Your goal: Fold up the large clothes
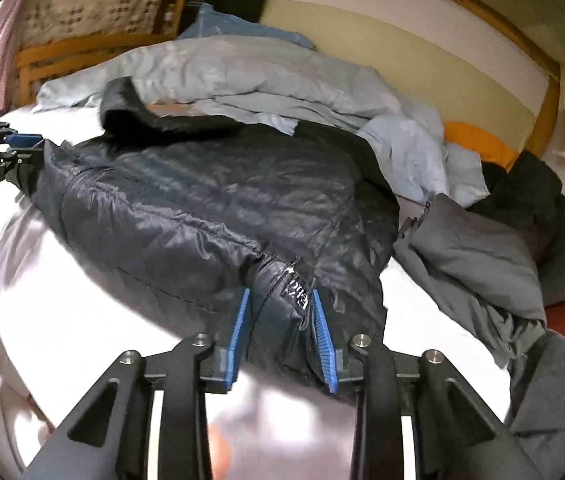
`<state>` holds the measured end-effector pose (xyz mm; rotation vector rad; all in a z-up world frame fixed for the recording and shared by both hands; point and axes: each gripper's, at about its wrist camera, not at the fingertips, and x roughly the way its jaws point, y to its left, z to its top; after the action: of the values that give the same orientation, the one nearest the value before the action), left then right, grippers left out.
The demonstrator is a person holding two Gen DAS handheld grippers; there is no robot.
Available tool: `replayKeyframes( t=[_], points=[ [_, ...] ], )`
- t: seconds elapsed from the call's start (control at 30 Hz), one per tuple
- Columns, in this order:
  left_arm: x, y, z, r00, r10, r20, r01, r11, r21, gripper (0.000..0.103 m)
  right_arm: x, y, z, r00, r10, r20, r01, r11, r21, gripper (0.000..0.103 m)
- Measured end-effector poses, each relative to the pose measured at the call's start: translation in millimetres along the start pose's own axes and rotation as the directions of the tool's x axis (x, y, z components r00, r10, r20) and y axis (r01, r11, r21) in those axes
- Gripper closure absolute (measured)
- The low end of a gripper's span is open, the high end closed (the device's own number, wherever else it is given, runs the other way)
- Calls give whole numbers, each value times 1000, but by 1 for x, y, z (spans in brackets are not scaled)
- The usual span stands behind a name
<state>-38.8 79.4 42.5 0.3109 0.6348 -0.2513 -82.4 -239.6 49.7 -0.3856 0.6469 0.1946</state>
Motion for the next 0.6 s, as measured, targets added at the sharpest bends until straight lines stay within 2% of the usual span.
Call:
replayKeyframes(
  t=[0.03,0.07,0.1,0.17,0.23,0.3,0.37,0.47,0.53,0.6],
  points=[
    [-2,-6,-5,1000,7,-5,-7,1000,13,61,-3,3,-4,1000,-4,-1,4,1000,0,52],
    [-3,-13,-10,1000,16,-7,-15,999,33,49,-5,8,-7,1000,-7,-5,7,1000,1,31],
    [-3,-19,-15,1000,20,-7,-19,999,45,42,-6,12,-11,1000,-6,-5,6,1000,4,26],
    [0,-30,-22,1000,15,-25,-14,998,65,41,-7,25,-17,999,27,-20,-27,1000,4,25],
    [5,-42,-29,999,0,-53,5,995,98,35,-8,39,-23,998,46,-33,-47,998,-29,25],
    [11,-55,-39,997,18,-73,-7,988,157,27,-4,59,-29,999,14,-50,-19,994,-103,25],
    [23,-63,-51,992,56,-117,-30,976,214,27,4,72,-37,997,-20,-81,7,988,-155,25],
    [29,-66,-62,987,69,-148,-33,971,237,27,10,82,-47,991,-40,-125,14,980,-200,25],
    [24,-65,-64,988,51,-147,-17,975,223,27,8,82,-48,993,-41,-113,19,983,-184,25],
    [21,-65,-64,989,39,-143,-7,976,217,27,3,76,-43,996,-5,-86,-6,992,-125,25]
  ],
)
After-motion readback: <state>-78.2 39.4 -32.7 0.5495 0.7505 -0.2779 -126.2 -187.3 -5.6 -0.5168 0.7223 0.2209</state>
